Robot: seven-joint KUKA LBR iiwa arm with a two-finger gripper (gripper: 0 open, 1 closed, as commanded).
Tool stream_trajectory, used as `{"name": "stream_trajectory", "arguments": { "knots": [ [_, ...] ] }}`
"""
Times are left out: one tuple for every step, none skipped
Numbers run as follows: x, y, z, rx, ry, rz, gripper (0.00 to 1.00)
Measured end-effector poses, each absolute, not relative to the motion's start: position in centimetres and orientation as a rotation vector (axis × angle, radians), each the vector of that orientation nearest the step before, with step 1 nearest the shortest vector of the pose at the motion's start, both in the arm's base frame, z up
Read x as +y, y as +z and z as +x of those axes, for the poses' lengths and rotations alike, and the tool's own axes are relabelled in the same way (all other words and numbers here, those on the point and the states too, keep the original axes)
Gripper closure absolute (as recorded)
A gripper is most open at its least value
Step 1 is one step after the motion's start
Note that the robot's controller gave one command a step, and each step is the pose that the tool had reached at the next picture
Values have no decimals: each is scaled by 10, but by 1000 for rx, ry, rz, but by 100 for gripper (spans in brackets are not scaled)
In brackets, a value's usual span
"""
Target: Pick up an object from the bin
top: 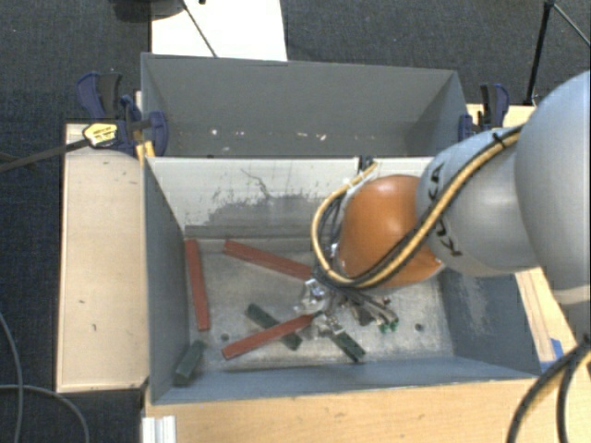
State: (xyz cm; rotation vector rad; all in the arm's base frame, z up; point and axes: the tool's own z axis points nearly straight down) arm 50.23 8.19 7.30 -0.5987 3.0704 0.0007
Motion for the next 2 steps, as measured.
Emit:
{"name": "stream_trajectory", "arguments": {
  "knots": [
    [82,73,502,3071,1,-598,100],
    [82,78,500,3081,1,-599,100]
  ]
}}
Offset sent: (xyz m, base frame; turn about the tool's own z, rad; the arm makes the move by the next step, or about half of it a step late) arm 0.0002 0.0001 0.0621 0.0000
